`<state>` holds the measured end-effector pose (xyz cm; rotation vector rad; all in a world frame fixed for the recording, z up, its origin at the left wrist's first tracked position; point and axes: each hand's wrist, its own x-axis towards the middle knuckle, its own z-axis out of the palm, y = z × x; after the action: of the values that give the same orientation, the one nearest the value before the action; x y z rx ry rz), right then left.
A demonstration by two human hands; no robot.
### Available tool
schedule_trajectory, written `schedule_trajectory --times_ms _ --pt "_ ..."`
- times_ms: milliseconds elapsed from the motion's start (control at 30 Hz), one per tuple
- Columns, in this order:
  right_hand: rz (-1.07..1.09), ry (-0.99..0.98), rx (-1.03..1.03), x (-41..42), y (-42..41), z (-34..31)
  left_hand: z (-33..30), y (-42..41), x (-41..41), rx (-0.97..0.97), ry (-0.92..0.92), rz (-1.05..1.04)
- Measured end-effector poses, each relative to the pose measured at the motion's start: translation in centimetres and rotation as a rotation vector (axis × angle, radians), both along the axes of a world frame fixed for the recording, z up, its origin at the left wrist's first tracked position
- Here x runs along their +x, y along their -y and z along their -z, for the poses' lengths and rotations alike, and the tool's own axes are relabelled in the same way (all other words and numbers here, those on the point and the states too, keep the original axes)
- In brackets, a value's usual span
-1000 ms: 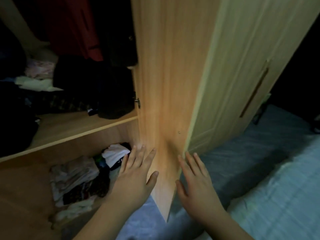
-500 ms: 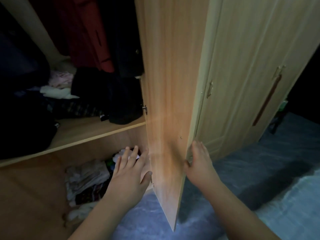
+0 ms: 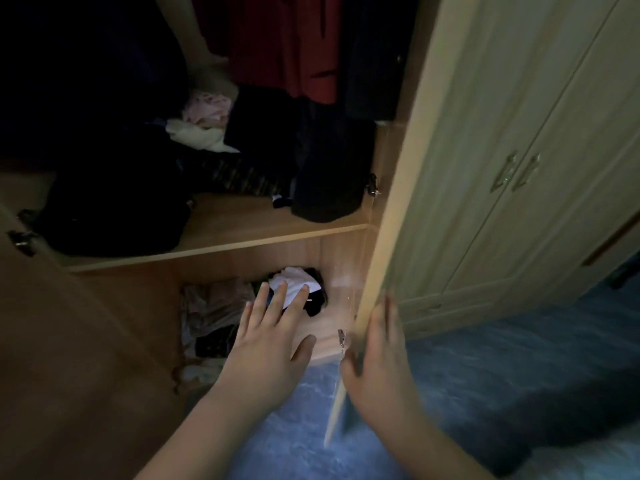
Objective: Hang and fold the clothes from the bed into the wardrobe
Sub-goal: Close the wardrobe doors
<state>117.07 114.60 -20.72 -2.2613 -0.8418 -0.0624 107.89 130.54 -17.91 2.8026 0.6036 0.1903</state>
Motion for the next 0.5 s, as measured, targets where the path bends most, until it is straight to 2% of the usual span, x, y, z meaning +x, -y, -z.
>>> schedule_trajectory --times_ms 233,500 --pt "-0.198 0.064 -0.187 -1.1 -14.0 -0.4 -1.3 -12.0 -3.0 -0.049 0.047 -0.105" --pt "-0.209 -0.015 -0.137 0.8 -26.1 -0.2 0.4 -22.5 -4.8 -0.082 0.049 -0.215"
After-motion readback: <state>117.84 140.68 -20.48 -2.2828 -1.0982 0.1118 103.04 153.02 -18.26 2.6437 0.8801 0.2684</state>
